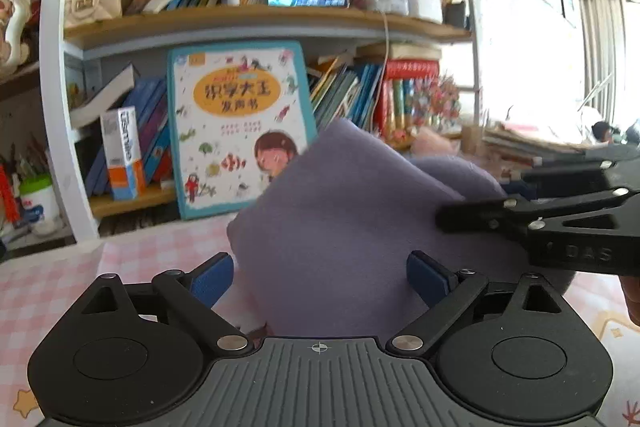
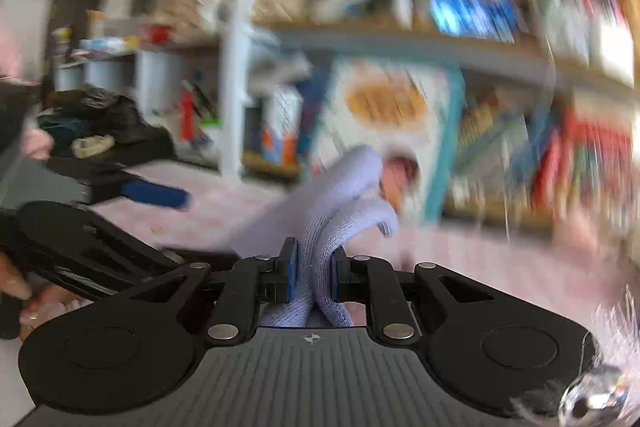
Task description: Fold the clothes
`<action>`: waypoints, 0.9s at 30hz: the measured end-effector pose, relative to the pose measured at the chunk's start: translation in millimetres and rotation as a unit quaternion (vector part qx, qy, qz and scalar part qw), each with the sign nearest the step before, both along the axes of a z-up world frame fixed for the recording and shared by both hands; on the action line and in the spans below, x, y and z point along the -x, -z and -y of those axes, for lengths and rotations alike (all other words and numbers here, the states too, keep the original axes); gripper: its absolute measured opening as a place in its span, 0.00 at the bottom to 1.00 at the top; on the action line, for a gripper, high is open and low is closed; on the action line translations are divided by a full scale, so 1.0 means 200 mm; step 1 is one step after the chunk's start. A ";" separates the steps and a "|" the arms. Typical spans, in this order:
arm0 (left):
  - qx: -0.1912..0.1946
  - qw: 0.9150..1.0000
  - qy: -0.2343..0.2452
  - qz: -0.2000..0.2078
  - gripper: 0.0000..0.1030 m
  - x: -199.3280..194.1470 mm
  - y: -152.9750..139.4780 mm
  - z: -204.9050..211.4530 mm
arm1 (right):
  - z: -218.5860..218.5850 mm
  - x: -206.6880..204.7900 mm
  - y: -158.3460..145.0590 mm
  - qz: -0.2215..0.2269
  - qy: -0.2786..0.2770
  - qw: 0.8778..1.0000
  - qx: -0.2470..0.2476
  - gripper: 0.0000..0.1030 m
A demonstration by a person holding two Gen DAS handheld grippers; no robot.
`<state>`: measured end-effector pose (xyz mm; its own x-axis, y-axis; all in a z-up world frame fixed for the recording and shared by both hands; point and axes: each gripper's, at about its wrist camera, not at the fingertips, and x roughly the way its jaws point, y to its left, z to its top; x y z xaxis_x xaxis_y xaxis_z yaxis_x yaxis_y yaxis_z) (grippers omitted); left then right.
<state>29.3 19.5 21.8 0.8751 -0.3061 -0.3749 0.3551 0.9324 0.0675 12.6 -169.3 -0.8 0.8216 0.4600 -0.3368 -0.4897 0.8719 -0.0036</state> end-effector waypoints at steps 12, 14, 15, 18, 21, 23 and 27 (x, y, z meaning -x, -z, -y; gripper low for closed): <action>-0.034 0.998 0.034 -0.034 0.93 -0.03 0.06 0.11 | 0.32 -0.38 0.20 -0.244 0.019 0.943 -0.226 0.41; -0.039 0.998 0.034 -0.034 0.93 -0.03 0.06 0.12 | 0.29 -0.42 0.17 -0.237 0.022 0.948 -0.210 0.43; -0.041 0.998 0.033 -0.032 0.93 -0.02 0.06 0.12 | 0.28 -0.44 0.16 -0.233 0.023 0.951 -0.202 0.43; -0.044 0.998 0.026 -0.028 0.93 -0.02 0.05 0.12 | 0.22 -0.48 0.13 -0.214 0.010 0.965 -0.153 0.17; -0.037 0.999 0.021 -0.027 0.93 -0.03 0.04 0.10 | 0.10 -0.39 0.02 -0.122 -0.010 0.991 -0.053 0.15; -0.027 0.999 0.019 -0.026 0.93 -0.03 0.04 0.09 | 0.05 -0.33 0.00 -0.079 -0.015 0.997 -0.021 0.15; -0.024 0.999 0.012 -0.037 0.93 -0.04 0.03 0.08 | 0.05 -0.39 0.07 -0.108 0.002 0.994 -0.009 0.23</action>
